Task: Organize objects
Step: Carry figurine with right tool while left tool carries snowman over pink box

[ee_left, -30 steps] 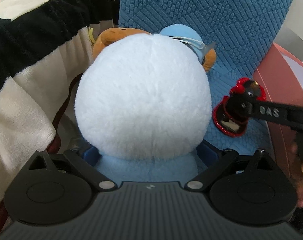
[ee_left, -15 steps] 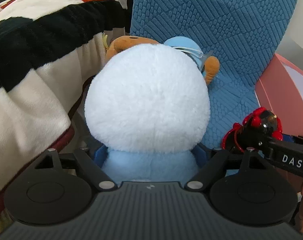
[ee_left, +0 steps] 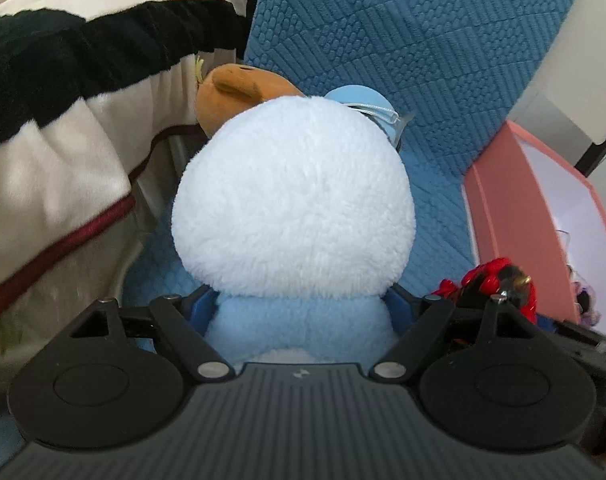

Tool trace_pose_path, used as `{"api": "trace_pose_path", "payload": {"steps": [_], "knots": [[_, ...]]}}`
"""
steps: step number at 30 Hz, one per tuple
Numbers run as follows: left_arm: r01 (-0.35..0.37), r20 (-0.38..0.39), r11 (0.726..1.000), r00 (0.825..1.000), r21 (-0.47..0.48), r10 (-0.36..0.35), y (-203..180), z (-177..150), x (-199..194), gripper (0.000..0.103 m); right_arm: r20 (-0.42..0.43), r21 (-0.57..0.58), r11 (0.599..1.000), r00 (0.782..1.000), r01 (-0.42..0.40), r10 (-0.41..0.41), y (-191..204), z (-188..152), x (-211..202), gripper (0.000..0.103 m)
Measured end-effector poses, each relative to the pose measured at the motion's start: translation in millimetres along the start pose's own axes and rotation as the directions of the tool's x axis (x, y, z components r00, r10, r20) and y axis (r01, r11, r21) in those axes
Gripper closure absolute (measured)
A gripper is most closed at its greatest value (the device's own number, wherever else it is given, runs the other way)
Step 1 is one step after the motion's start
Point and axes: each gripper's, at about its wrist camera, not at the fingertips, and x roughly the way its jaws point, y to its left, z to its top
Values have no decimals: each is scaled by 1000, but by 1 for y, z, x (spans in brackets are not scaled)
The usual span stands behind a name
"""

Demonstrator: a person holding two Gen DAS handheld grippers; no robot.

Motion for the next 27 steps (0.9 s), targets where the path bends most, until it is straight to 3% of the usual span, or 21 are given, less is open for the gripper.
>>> {"api": "trace_pose_path", "payload": {"steps": [11,27], "knots": [[41,-17,999,999,-30,-41,-22,-12,-38,19,0,48,999,1000,-1,1,-13,-11,-51,45],[108,8,994,994,-33,-108,-76,29,-78,19,82,52,998,996,-40,36,-35,44,-118,45]]}}
